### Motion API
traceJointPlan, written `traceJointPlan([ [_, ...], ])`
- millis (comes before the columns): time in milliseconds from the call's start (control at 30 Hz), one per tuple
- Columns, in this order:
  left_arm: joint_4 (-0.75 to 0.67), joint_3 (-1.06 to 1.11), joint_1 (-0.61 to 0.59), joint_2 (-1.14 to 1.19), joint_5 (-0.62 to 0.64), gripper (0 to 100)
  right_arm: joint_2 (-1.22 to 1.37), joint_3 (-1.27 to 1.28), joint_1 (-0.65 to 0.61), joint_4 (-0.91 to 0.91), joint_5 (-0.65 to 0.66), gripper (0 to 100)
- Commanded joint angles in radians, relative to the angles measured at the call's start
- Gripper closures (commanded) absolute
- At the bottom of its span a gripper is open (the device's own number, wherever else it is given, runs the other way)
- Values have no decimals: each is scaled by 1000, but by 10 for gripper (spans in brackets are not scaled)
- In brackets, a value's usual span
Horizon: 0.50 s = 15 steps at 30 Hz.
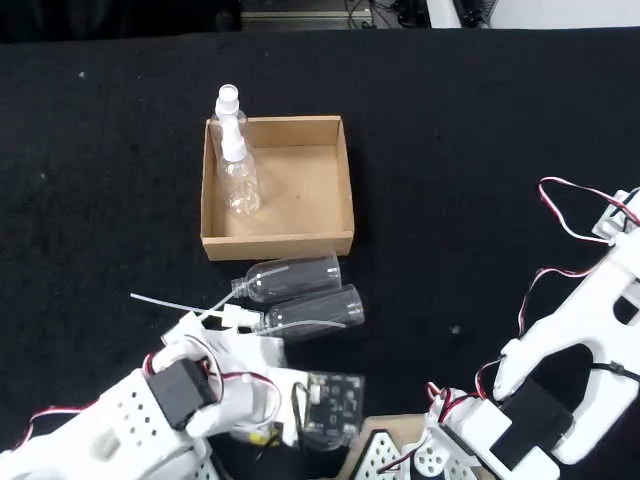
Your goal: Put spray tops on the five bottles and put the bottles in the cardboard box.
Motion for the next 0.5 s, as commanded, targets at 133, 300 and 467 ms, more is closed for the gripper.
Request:
traceJointPlan([
  [133,-106,47,44,5,-69,715,-4,-36,-28,6,-3,983],
  [300,-127,99,48,3,-68,713,-4,-36,-37,6,-3,983],
  [467,-121,125,91,3,-63,714,-7,-10,-74,5,-3,983],
])
